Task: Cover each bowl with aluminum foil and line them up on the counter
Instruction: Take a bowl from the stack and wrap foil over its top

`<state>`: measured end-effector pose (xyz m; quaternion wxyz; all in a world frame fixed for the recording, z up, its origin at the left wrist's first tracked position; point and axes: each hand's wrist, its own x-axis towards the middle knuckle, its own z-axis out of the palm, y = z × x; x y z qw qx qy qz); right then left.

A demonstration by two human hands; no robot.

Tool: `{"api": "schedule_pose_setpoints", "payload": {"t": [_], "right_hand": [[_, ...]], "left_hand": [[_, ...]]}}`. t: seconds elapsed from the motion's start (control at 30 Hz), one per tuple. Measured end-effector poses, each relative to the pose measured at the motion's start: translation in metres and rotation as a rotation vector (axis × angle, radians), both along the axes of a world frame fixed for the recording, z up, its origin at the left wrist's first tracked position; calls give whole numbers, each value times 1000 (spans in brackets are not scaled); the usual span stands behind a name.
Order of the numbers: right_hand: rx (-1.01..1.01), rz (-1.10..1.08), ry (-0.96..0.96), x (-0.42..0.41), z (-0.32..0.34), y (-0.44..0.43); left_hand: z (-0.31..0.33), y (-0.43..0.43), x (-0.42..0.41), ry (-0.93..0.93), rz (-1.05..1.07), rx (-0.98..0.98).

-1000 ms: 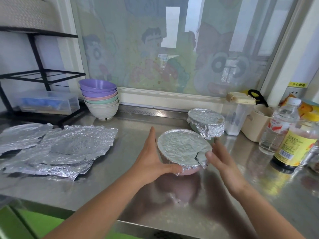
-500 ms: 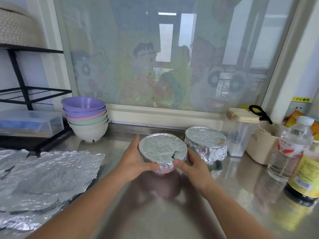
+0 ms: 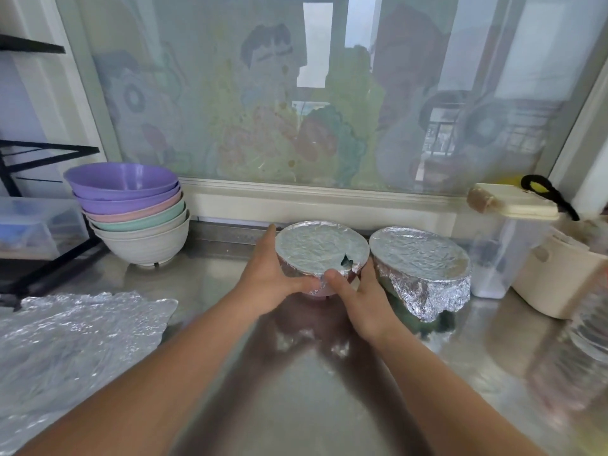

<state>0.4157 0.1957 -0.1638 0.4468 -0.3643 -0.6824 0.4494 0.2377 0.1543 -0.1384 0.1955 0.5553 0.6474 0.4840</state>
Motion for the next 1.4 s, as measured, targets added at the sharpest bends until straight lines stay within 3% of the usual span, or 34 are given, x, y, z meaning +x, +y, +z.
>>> {"api": "schedule_pose_setpoints", "payload": {"t": [0.3, 0.57, 0.8, 0.93, 1.0, 1.07, 1.13, 1.17, 1.27, 1.4], "right_hand": [[10, -104, -86, -2, 13, -16], [113, -202, -491, -16, 12, -38], [-38, -63, -270, -4, 0, -34], [92, -159, -397, 26, 2, -43], [102, -414, -378, 53, 7, -50], [125, -691, -297, 83, 17, -50], [128, -790, -273, 109, 21, -38], [94, -778, -353, 119, 22, -28], [-33, -671, -665, 136, 22, -2], [-40, -580, -879, 135, 18, 13]], "left_hand": [[4, -3, 8, -8, 43, 84], [11, -13, 17, 23, 66, 85], [13, -12, 21, 29, 68, 93], [17, -17, 22, 27, 54, 76], [18, -26, 23, 150, 141, 113], [16, -34, 30, 391, 184, 373], [12, -36, 50, 546, 92, 594], [12, -35, 64, 599, 13, 631], [12, -13, 104, 858, -54, 525], [18, 12, 130, 1141, 72, 115]]}}
